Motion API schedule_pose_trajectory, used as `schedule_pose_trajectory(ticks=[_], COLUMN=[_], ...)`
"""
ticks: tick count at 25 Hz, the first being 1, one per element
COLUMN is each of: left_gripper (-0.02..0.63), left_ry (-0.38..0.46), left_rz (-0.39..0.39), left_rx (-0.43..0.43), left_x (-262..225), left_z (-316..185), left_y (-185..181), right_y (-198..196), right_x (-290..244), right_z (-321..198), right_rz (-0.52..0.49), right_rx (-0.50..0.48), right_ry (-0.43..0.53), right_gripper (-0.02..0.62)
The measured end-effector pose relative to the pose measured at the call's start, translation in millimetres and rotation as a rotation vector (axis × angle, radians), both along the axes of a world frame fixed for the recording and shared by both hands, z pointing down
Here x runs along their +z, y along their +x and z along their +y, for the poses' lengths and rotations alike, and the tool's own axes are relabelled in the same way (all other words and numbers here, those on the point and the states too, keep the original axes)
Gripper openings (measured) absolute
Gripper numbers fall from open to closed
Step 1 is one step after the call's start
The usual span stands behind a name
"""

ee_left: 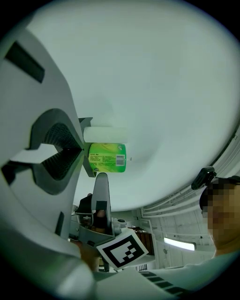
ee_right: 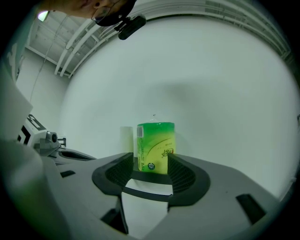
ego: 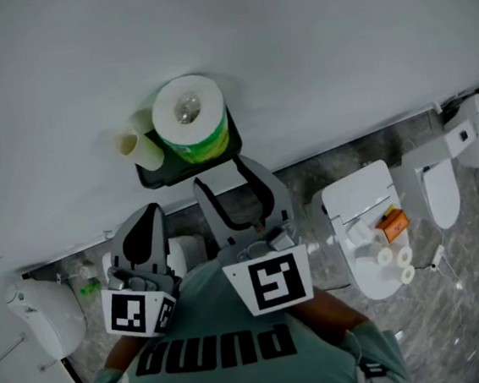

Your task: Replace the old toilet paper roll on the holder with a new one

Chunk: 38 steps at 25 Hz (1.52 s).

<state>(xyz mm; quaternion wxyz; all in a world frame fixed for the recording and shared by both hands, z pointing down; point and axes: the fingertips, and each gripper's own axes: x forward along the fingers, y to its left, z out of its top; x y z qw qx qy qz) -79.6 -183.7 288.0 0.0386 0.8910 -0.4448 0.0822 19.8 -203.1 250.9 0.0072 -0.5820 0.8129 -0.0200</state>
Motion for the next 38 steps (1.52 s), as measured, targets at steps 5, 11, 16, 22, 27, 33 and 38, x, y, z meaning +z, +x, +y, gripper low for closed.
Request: schedule_pose_trajectory(ticks=[5, 11, 16, 22, 27, 33, 38], left_gripper=[0.003, 0.003, 0.003, 0.003, 0.003, 0.003, 0.003], left_ry=[0.001, 0.017, 0.022, 0.025, 0.008, -0.001, -0.004], left_rz=[0.005, 0.022, 0.018, 0.039, 0.042, 0.054, 0.051], left_rx=[-0.020, -0.044, -0.064, -0.102, -0.129, -0.167, -0.193], left_x=[-3, -11, -12, -14, -10, -7, -5], left_z=[-3, -8, -12, -14, -13, -14, -13], left_y=[-2, -8, -13, -20, -27, -37, -41], right_y=[2, 0, -3, -2, -4, -8, -13], right_x=[-6, -14, -19, -30, -36, -38, -37], right_z=[-4, -14, -24, -38, -50, -61, -66], right_rz=[-0.005, 0.016, 0.055, 0.092, 0.086, 0.084, 0.098], right_rx=[-0.015, -0.039, -0.070, -0.085, -0.097, -0.114, -0.140], right_ry=[0.021, 0.035, 0.041, 0.063, 0.080, 0.089, 0.086], right_gripper=[0.235, 0.285, 0.334, 0.371, 0.399, 0.407, 0.414])
